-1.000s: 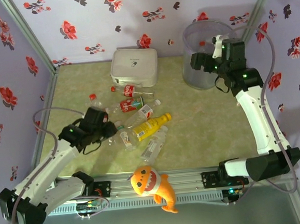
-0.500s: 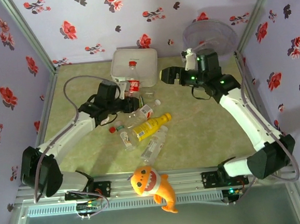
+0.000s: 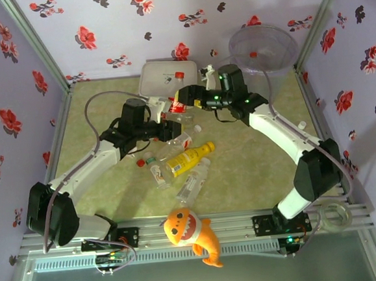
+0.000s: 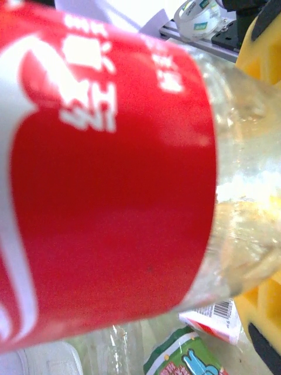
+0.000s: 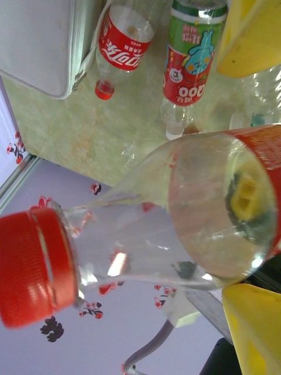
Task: Put the plastic bottles in the bin
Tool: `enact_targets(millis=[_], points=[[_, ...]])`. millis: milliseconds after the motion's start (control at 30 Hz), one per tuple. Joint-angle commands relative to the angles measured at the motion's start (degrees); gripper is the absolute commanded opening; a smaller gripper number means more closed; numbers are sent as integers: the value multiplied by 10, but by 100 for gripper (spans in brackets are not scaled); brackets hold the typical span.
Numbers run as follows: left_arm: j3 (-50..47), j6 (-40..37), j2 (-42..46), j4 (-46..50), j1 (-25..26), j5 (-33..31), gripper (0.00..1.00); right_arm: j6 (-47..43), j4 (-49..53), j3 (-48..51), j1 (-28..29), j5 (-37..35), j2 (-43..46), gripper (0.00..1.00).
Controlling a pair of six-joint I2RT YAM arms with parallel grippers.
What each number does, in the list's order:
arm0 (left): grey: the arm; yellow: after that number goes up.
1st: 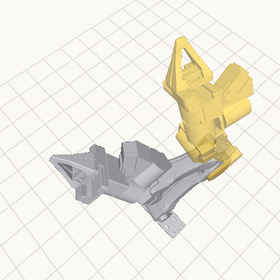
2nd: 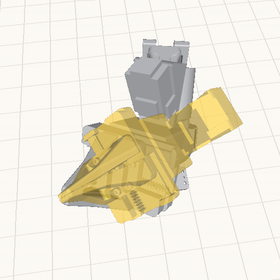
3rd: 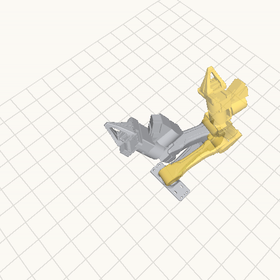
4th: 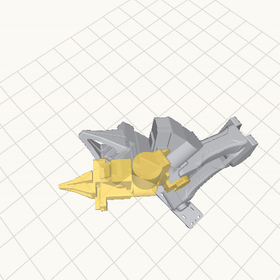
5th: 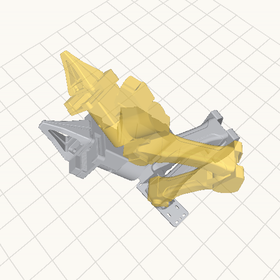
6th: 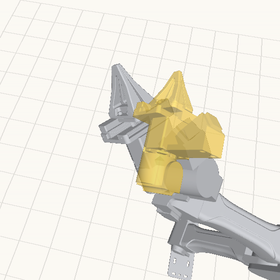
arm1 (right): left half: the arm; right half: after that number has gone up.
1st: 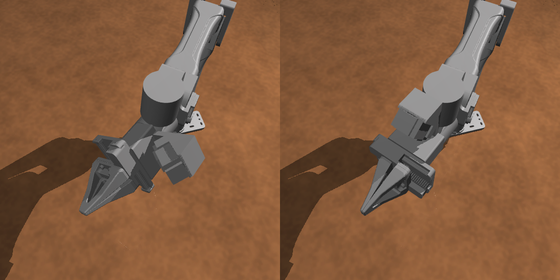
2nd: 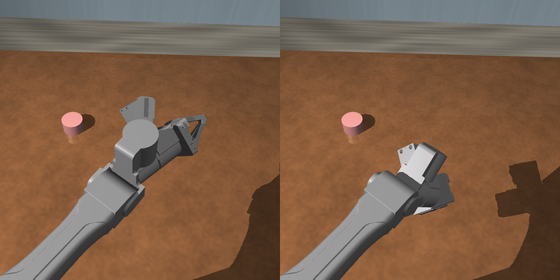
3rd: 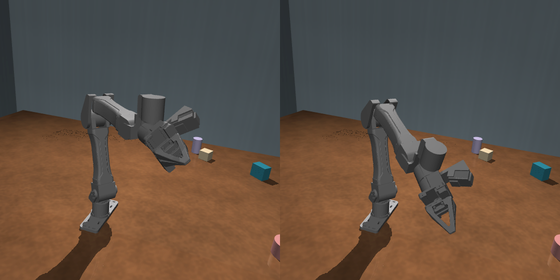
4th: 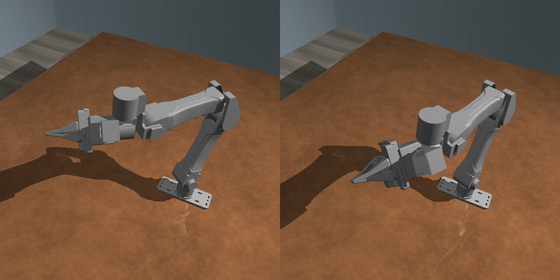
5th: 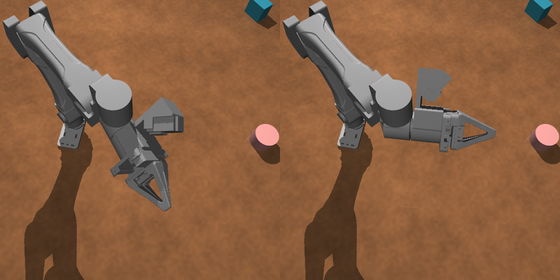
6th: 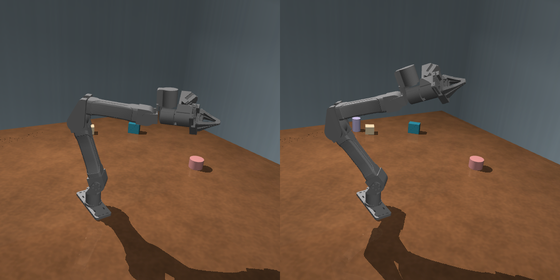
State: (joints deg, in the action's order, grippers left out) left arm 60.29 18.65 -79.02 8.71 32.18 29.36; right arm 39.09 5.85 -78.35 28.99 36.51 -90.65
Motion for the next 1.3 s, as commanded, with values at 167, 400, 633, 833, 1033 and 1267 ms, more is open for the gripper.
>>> enact_targets(millis=[167,400,633,833,1033,1267], points=[[1,-23,-6,-22,0,49,0,47,-99,-3,5,38,-38,91],[8,-25,-10,-21,0,56,0,39,-96,-12,6,42,-49,84],[13,-22,-11,-9,-1,56,11,2,-49,-24,6,22,-48,66],[7,-15,0,-12,-6,53,60,-26,-15,-38,6,3,-46,59],[-18,-16,37,-5,-12,36,100,-58,17,-61,5,-24,-46,55],[-54,-17,84,28,-15,17,100,-160,139,-187,-8,-124,-43,52]])
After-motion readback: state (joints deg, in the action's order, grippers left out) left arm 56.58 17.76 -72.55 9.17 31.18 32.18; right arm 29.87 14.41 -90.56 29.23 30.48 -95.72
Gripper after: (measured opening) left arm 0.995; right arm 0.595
